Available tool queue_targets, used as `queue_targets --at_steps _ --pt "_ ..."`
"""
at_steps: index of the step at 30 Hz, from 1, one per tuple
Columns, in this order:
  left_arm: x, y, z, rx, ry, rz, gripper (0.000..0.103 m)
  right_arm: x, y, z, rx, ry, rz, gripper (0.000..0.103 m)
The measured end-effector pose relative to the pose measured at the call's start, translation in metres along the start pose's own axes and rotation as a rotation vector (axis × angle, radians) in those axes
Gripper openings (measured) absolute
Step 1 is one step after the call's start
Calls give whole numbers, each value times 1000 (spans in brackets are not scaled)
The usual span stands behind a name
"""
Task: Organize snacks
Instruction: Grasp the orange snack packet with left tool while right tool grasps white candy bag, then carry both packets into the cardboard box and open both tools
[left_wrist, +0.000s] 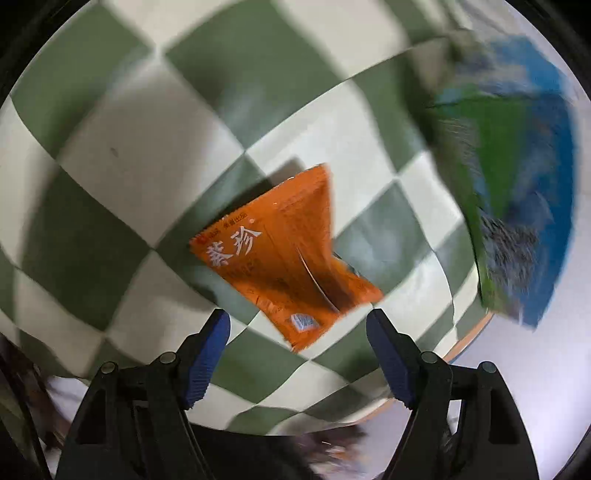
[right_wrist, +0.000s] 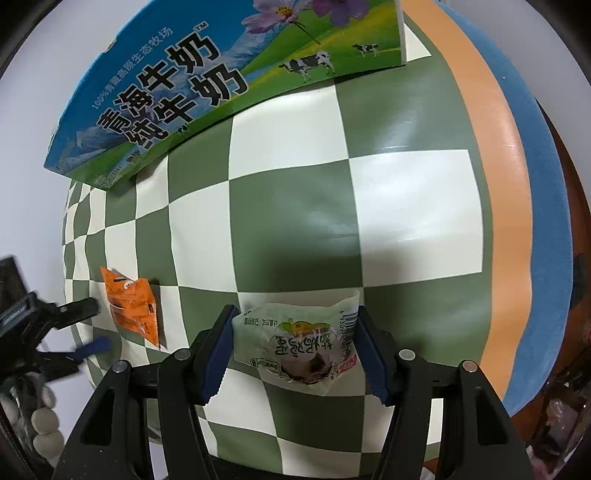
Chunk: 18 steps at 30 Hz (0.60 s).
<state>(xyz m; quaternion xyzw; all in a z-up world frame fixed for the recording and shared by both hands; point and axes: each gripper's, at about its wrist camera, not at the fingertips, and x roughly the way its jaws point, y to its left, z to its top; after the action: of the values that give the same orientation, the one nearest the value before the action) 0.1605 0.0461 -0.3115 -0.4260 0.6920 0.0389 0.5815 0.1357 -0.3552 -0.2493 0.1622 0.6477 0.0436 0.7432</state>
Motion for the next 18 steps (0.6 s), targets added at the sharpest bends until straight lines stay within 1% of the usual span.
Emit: queue_targets --at_steps 2,3,4,6,8,10,11,13,14,16,18 --pt "9 -6 9 -22 -7 -5 75 1 3 1 -13 0 -6 64" --pt "10 -11 13 -18 -23 0 75 2 5 1 -17 -1 -8 64" --pt "14 -26 11 17 -48 18 75 4 6 2 -20 -1 -11 64" --pt "18 -51 13 124 -81 91 73 0 0 1 -20 -1 -12 64" --pt "27 -81 8 274 -104 163 73 2 0 1 -26 -1 -17 64" --pt "39 -107 1 430 -116 251 73 3 -1 0 -33 -2 -21 64" --pt "44 -115 -3 481 -122 284 73 3 0 0 -39 -5 -23 64" --pt "52 -127 -12 571 -147 349 73 3 0 -1 -51 -9 -28 64" --pt "54 -129 -16 599 -157 370 73 3 0 -2 -55 -11 -28 64" --pt "54 -130 -23 637 -173 389 64 1 0 -2 -68 -19 -36 63" --pt "53 -130 -31 678 -184 414 57 -2 1 -3 -82 -33 -41 63"
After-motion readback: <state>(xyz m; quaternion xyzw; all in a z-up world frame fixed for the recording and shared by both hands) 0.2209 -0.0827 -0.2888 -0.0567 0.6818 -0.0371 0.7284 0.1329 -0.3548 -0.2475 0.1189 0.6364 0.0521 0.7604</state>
